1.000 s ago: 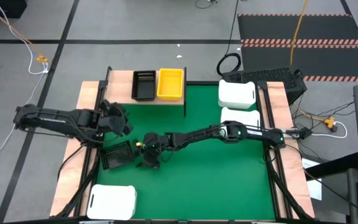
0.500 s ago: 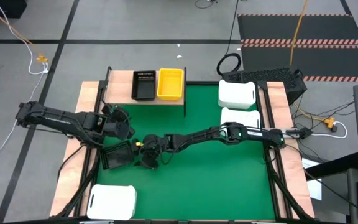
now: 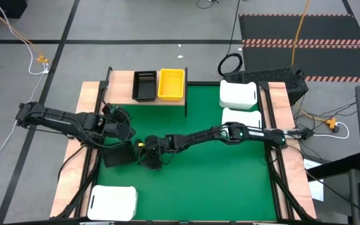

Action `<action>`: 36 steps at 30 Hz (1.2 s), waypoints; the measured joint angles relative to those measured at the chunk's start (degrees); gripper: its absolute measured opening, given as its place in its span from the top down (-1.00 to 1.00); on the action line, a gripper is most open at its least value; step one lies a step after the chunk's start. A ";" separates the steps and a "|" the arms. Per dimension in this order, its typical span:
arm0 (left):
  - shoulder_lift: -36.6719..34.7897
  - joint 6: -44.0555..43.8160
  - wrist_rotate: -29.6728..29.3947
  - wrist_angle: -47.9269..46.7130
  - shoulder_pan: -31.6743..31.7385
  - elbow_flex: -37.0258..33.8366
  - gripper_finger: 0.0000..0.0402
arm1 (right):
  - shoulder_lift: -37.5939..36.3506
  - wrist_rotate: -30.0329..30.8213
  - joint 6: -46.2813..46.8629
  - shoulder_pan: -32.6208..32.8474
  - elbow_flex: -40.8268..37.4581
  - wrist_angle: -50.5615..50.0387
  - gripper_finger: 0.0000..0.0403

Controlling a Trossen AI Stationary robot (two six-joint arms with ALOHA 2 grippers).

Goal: Stack baskets on shelf by color
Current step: Stack the black bin on top of the other black bin on the shelf

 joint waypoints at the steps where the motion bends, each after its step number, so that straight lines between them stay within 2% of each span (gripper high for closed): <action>1: 0.00 0.00 0.00 0.02 0.00 0.00 0.31 | -0.03 0.46 -0.58 0.00 0.00 -0.31 0.40; 8: 0.00 0.00 0.00 -0.03 0.00 0.00 0.31 | -0.14 4.08 -3.80 0.92 0.02 -0.21 0.73; 13: 0.00 -0.04 0.00 -0.74 0.00 0.00 0.31 | -0.95 6.39 0.40 0.90 0.01 -3.32 0.91; 19: -0.01 -0.34 0.00 -1.40 0.00 0.00 0.31 | -8.85 15.08 13.08 0.96 -0.11 -21.62 0.92; 21: 0.00 -0.31 0.01 -1.40 0.00 0.00 0.31 | -12.33 15.96 17.22 0.88 -0.13 -30.43 0.90; 25: -0.02 -0.42 0.02 -1.49 0.00 0.02 0.31 | -18.89 15.88 14.09 0.48 -1.90 -50.22 0.92; 27: 0.00 -0.32 0.02 -1.45 0.00 0.02 0.31 | -21.86 14.45 12.87 -0.07 -6.67 -54.50 0.92; 29: 0.00 -0.17 0.02 -1.31 0.00 0.02 0.31 | -25.52 11.17 13.75 -0.83 -13.29 -52.87 0.91; 32: 0.00 -0.06 0.02 -1.27 0.00 0.02 0.31 | -31.41 5.68 20.56 -2.09 -24.01 -44.34 0.87; 36: 0.00 1.32 -0.53 -0.71 0.34 0.02 0.31 | -36.74 7.35 31.11 -2.93 -36.51 -28.32 0.85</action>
